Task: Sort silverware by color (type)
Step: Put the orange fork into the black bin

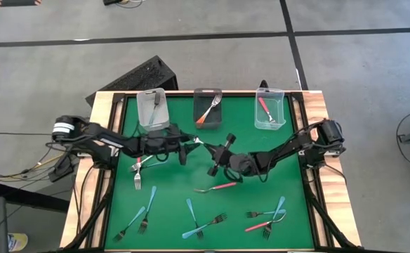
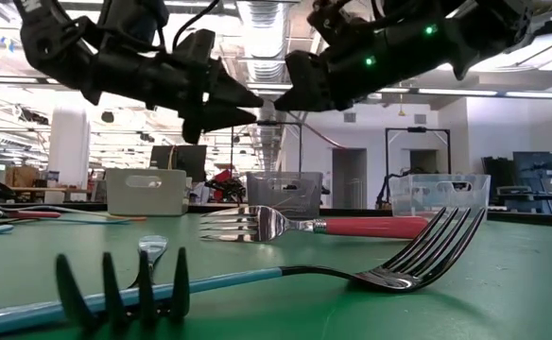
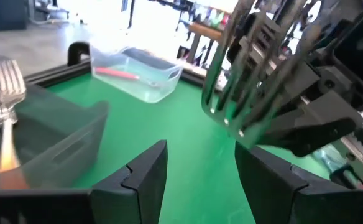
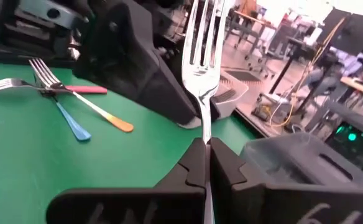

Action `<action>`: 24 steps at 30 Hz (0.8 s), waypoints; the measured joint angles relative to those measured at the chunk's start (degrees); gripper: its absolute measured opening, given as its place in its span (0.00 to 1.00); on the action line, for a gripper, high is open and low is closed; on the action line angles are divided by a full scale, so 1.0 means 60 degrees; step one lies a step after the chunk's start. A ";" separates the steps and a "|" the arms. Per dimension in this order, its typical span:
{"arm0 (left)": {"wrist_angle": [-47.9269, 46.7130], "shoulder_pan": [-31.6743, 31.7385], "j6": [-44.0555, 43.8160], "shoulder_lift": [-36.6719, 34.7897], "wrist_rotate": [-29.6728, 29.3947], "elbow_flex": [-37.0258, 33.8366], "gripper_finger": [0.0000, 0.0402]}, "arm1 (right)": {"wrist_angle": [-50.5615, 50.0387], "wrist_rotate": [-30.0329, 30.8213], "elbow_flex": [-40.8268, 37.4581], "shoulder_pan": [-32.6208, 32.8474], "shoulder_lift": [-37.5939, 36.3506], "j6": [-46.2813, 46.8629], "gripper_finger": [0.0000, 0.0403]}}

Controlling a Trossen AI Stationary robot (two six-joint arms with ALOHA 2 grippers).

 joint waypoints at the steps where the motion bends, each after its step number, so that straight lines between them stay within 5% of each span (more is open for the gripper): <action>1: 0.0285 0.0000 0.0004 0.0165 -0.0009 0.0007 0.44 | -0.0007 0.0004 0.0016 -0.0004 0.0002 -0.0101 0.04; 11: 0.1317 -0.0003 0.0029 0.0480 0.0267 0.0089 0.44 | -0.0071 0.1215 0.0082 -0.0029 0.0007 -0.0569 0.04; 19: 0.1629 0.0196 -0.0100 0.0469 -0.0651 0.0097 0.44 | -0.0031 0.1271 0.0082 0.0057 0.0004 -0.1251 0.04; 24: 0.2061 0.0233 0.0150 0.0469 -0.0764 0.0097 0.34 | -0.0062 0.1270 0.0082 0.0055 0.0004 -0.1538 0.04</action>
